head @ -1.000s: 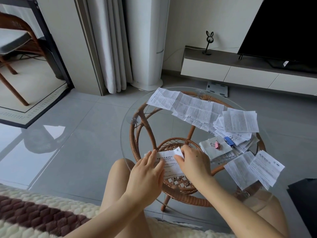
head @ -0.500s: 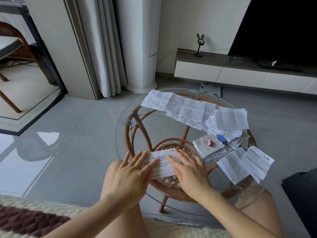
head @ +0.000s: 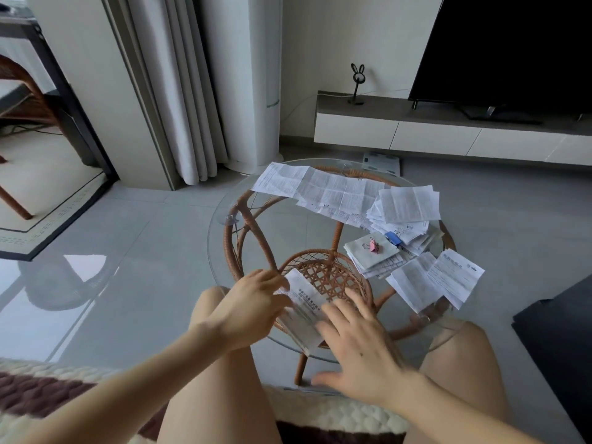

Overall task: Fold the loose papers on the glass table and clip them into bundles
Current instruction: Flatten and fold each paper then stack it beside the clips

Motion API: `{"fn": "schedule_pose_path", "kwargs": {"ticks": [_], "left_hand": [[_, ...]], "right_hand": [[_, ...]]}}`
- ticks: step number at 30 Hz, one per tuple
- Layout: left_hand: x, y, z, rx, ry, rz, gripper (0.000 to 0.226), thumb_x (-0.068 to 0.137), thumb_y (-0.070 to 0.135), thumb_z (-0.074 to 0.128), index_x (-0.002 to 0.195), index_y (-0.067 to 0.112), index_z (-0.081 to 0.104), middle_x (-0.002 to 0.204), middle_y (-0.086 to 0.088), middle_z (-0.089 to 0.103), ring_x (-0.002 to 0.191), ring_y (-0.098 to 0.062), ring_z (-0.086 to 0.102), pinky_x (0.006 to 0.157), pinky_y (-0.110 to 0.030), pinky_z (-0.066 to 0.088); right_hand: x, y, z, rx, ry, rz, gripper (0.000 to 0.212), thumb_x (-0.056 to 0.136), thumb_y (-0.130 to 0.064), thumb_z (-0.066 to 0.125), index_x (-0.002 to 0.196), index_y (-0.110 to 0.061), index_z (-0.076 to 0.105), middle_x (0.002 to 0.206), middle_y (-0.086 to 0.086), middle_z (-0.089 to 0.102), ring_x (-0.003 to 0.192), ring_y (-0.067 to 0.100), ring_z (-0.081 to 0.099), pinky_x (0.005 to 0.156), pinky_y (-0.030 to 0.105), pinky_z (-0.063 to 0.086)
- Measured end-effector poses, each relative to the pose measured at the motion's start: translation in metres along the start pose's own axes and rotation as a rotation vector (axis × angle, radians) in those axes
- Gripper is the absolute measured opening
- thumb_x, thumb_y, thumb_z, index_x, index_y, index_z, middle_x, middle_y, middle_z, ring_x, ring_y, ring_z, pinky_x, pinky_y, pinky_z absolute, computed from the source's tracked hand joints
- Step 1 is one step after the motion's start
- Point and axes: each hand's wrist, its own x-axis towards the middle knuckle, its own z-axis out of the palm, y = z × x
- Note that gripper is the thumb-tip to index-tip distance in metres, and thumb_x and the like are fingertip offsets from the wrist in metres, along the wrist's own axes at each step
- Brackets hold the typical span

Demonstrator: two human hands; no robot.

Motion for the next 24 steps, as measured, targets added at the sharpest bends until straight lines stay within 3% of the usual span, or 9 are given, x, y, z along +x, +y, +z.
{"fn": "schedule_pose_path", "kwargs": {"ticks": [1, 3, 7, 11, 12, 15, 19, 22, 24], "left_hand": [[-0.008, 0.007, 0.002, -0.074, 0.004, 0.014, 0.018, 0.069, 0.029, 0.08, 0.087, 0.032, 0.075, 0.093, 0.01, 0.067, 0.086, -0.009, 0.058, 0.063, -0.01, 0.039], [-0.024, 0.015, 0.01, -0.228, -0.014, 0.006, 0.021, 0.083, 0.039, 0.066, 0.101, 0.03, 0.071, 0.102, 0.01, 0.063, 0.094, -0.008, 0.055, 0.071, -0.022, 0.05], [-0.042, 0.017, 0.023, -0.15, -0.072, -0.008, 0.042, 0.074, 0.049, 0.066, 0.114, 0.036, 0.065, 0.115, 0.011, 0.057, 0.107, -0.009, 0.049, 0.095, -0.02, 0.032], [-0.035, 0.022, 0.024, -0.143, -0.002, -0.021, 0.029, 0.075, 0.041, 0.065, 0.103, 0.037, 0.07, 0.098, 0.013, 0.058, 0.09, -0.007, 0.05, 0.086, -0.019, 0.032], [-0.032, 0.022, 0.025, -0.178, 0.035, -0.013, 0.021, 0.083, 0.042, 0.06, 0.099, 0.035, 0.071, 0.093, 0.014, 0.058, 0.085, -0.006, 0.051, 0.081, -0.021, 0.036], [-0.021, 0.019, 0.029, -0.304, 0.098, -0.04, 0.031, 0.095, 0.048, 0.046, 0.09, 0.032, 0.072, 0.084, 0.017, 0.058, 0.076, -0.003, 0.052, 0.074, -0.02, 0.037], [-0.016, 0.02, 0.03, -0.334, 0.199, -0.164, 0.044, 0.095, 0.052, 0.043, 0.071, 0.025, 0.067, 0.069, 0.018, 0.057, 0.068, 0.0, 0.05, 0.073, -0.017, 0.037], [-0.016, 0.028, 0.027, -0.302, 0.292, -0.322, 0.036, 0.087, 0.048, 0.05, 0.061, 0.025, 0.06, 0.058, 0.024, 0.049, 0.065, 0.009, 0.045, 0.072, -0.009, 0.033], [-0.015, 0.034, 0.027, -0.339, 0.29, -0.413, 0.026, 0.083, 0.046, 0.056, 0.069, 0.026, 0.065, 0.06, 0.032, 0.048, 0.066, 0.014, 0.048, 0.07, -0.009, 0.035]], "right_hand": [[0.0, 0.001, 0.002, 0.014, 0.012, -0.012, 0.068, 0.06, -0.073, 0.056, 0.095, -0.016, 0.064, 0.105, 0.002, 0.061, 0.1, 0.021, 0.055, 0.102, 0.043, 0.033], [-0.001, 0.001, 0.005, 0.062, 0.015, -0.025, 0.066, 0.056, -0.063, 0.072, 0.101, -0.016, 0.06, 0.107, 0.0, 0.061, 0.098, 0.018, 0.056, 0.092, 0.035, 0.047], [-0.007, -0.006, 0.008, 0.173, 0.036, 0.015, 0.053, 0.059, -0.038, 0.079, 0.103, -0.015, 0.061, 0.098, -0.002, 0.059, 0.087, 0.016, 0.056, 0.077, 0.029, 0.053], [-0.013, -0.007, 0.006, 0.25, 0.099, 0.028, 0.016, 0.072, -0.031, 0.058, 0.079, -0.019, 0.065, 0.079, -0.006, 0.055, 0.074, 0.012, 0.051, 0.066, 0.025, 0.05], [-0.013, -0.006, 0.004, 0.289, 0.095, 0.049, 0.018, 0.077, -0.032, 0.052, 0.075, -0.019, 0.065, 0.076, -0.007, 0.054, 0.073, 0.011, 0.049, 0.066, 0.025, 0.048], [-0.01, 0.001, 0.001, 0.398, 0.116, 0.133, 0.023, 0.081, -0.032, 0.05, 0.069, -0.019, 0.065, 0.074, -0.009, 0.056, 0.071, 0.01, 0.05, 0.063, 0.022, 0.043], [-0.002, 0.012, -0.004, 0.575, 0.195, 0.371, 0.034, 0.085, -0.041, 0.05, 0.057, -0.023, 0.043, 0.052, -0.014, 0.04, 0.051, 0.004, 0.037, 0.047, 0.012, 0.022], [0.005, 0.013, -0.007, 0.564, 0.158, 0.472, 0.036, 0.088, -0.039, 0.058, 0.06, -0.016, 0.053, 0.052, -0.007, 0.047, 0.047, 0.007, 0.037, 0.045, 0.012, 0.021], [0.007, 0.011, -0.009, 0.568, 0.119, 0.547, 0.028, 0.089, -0.036, 0.06, 0.071, -0.014, 0.061, 0.056, -0.009, 0.048, 0.049, 0.004, 0.039, 0.045, 0.013, 0.024]]}}
